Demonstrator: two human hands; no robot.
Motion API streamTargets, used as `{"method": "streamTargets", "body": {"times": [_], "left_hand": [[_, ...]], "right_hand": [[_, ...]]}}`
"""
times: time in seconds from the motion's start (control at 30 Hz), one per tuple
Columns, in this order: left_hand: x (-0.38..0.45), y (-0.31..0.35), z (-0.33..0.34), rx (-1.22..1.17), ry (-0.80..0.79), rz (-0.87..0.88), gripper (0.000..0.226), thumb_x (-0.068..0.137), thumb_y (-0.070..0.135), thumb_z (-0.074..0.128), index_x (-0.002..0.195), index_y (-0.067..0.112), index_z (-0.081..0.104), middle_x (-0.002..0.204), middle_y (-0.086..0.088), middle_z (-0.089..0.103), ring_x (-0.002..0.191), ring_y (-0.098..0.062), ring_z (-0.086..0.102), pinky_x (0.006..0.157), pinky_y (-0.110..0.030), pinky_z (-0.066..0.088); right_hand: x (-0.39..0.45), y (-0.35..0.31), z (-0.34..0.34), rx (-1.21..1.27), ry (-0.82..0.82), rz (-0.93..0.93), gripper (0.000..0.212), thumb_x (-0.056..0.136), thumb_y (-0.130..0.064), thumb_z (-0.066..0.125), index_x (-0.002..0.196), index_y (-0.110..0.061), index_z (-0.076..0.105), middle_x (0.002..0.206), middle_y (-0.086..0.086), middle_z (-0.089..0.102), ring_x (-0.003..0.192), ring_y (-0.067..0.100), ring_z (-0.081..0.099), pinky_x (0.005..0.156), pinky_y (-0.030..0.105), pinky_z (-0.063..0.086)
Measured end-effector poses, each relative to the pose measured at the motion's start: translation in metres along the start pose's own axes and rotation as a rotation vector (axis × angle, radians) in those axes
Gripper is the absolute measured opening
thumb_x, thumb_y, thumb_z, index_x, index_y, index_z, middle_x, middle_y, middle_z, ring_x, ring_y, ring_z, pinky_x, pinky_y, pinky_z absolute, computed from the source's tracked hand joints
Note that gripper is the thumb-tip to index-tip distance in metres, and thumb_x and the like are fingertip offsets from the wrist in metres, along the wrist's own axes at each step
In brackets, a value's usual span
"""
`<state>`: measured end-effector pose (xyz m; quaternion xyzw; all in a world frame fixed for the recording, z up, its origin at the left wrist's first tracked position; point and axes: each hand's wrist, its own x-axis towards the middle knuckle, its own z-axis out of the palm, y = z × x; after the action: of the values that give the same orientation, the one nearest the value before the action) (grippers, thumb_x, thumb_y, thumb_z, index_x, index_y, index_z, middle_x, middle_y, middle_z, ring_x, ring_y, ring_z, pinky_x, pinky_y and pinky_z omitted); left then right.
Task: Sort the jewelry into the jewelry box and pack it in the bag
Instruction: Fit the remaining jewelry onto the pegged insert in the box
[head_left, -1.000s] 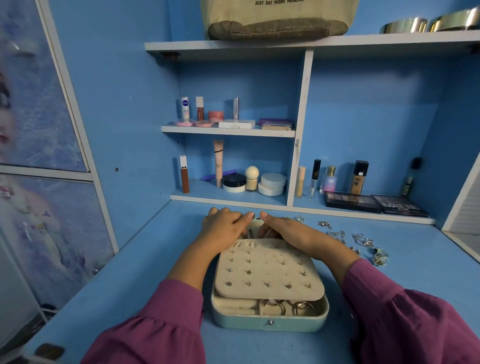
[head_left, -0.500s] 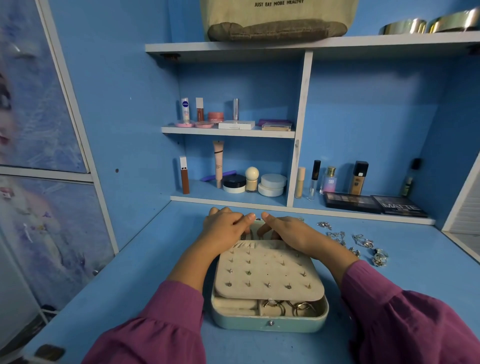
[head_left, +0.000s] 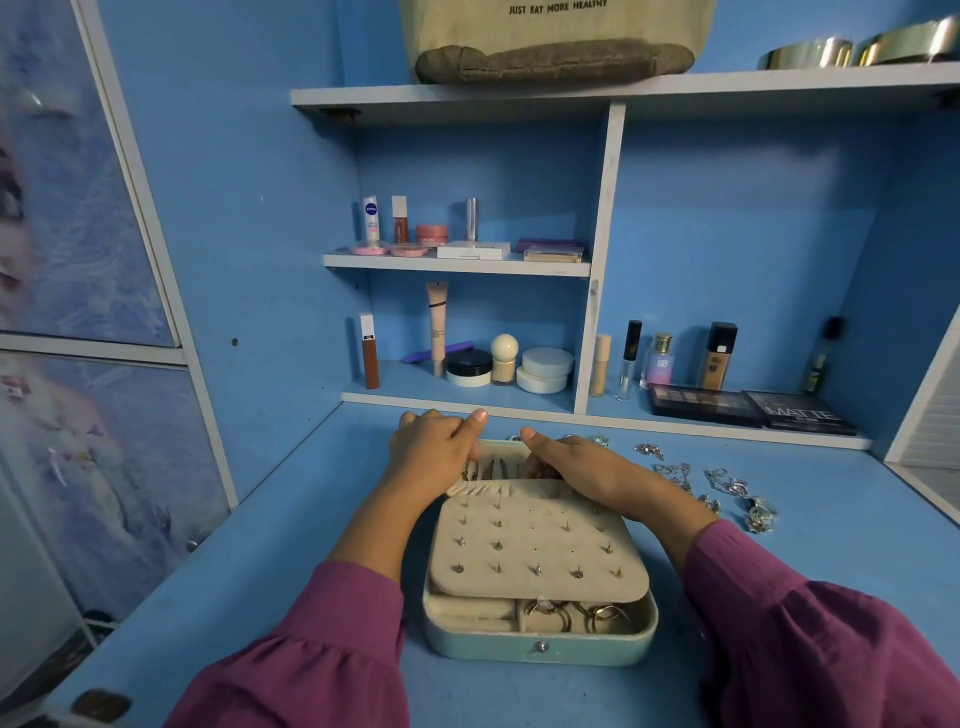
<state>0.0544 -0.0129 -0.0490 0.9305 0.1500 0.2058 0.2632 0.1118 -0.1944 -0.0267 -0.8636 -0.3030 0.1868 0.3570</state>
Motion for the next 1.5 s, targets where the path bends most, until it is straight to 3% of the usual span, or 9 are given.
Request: {"method": "streamTargets", "body": {"times": [0.1,0.33,0.47,0.63,0.8,0.93,1.07,1.23,1.5], "left_hand": [[0.003,-0.004,-0.001,0.022,0.020,-0.017,0.065,0.097,0.056,0.028,0.057,0.023,0.067,0.091,-0.001,0.059,0.104,-0.021,0.043,0.092,-0.038,0.036],[0.005,-0.004,0.004,0.111,-0.059,-0.017,0.071,0.096,0.059,0.027,0.048,0.020,0.063,0.082,0.000,0.062,0.100,-0.016,0.042,0.093,-0.039,0.038],[0.006,-0.004,0.005,0.105,-0.054,-0.008,0.069,0.096,0.059,0.029,0.049,0.021,0.062,0.079,0.003,0.059,0.098,-0.015,0.041,0.092,-0.039,0.037],[0.007,-0.011,0.015,-0.027,0.002,-0.016,0.063,0.096,0.055,0.035,0.047,0.022,0.058,0.081,-0.002,0.063,0.099,-0.019,0.046,0.092,-0.039,0.038],[0.002,-0.003,0.014,-0.176,0.050,-0.017,0.058,0.099,0.041,0.042,0.055,0.010,0.063,0.068,-0.001,0.056,0.069,-0.010,0.054,0.080,-0.029,0.040],[0.000,-0.003,0.010,-0.179,0.033,0.002,0.054,0.098,0.043,0.041,0.059,0.015,0.065,0.079,-0.007,0.061,0.075,-0.014,0.058,0.082,-0.032,0.044],[-0.002,0.003,0.004,-0.227,0.045,0.033,0.047,0.099,0.041,0.042,0.068,0.015,0.066,0.070,0.004,0.057,0.071,-0.013,0.056,0.078,-0.032,0.045],[-0.005,0.017,0.002,-0.298,0.022,0.076,0.036,0.098,0.034,0.048,0.086,0.008,0.070,0.072,0.013,0.055,0.071,-0.005,0.052,0.069,-0.025,0.037],[-0.005,0.023,0.007,-0.365,-0.109,0.046,0.024,0.094,0.029,0.056,0.093,0.011,0.071,0.090,-0.002,0.068,0.083,-0.013,0.059,0.071,-0.023,0.043]], "right_hand": [[0.001,0.001,-0.001,0.048,0.015,-0.001,0.063,0.095,-0.060,0.025,0.097,-0.017,0.071,0.100,-0.002,0.064,0.093,0.013,0.057,0.082,0.024,0.043],[0.002,0.003,-0.004,0.118,0.028,-0.014,0.039,0.099,-0.037,0.040,0.092,-0.013,0.070,0.082,-0.004,0.060,0.070,0.008,0.051,0.064,0.019,0.037],[0.003,0.005,-0.009,0.112,-0.033,-0.027,0.011,0.090,-0.018,0.058,0.096,-0.016,0.067,0.101,0.001,0.065,0.085,0.009,0.058,0.072,0.019,0.046],[0.004,0.014,-0.011,0.217,-0.045,-0.108,0.019,0.086,0.003,0.062,0.090,-0.015,0.060,0.086,0.006,0.065,0.075,0.011,0.060,0.067,0.017,0.050],[0.006,0.016,-0.012,0.203,-0.012,-0.131,0.020,0.083,0.003,0.066,0.087,-0.015,0.059,0.075,0.003,0.063,0.067,0.012,0.057,0.056,0.018,0.046],[0.006,0.018,-0.015,0.207,0.057,-0.157,0.017,0.087,0.003,0.061,0.086,-0.014,0.064,0.078,-0.003,0.069,0.073,0.005,0.064,0.064,0.011,0.050],[-0.003,0.024,-0.028,0.284,0.160,-0.176,0.010,0.088,-0.001,0.062,0.089,-0.009,0.068,0.080,-0.002,0.071,0.071,0.002,0.065,0.062,0.008,0.047],[-0.014,0.040,-0.051,0.171,0.288,-0.082,0.005,0.085,-0.022,0.070,0.085,-0.017,0.073,0.078,-0.007,0.073,0.070,0.003,0.061,0.062,0.018,0.046],[-0.018,0.064,-0.066,-0.076,0.447,0.078,0.010,0.087,-0.017,0.068,0.087,-0.008,0.073,0.090,0.006,0.071,0.071,0.021,0.061,0.060,0.028,0.049]]}}
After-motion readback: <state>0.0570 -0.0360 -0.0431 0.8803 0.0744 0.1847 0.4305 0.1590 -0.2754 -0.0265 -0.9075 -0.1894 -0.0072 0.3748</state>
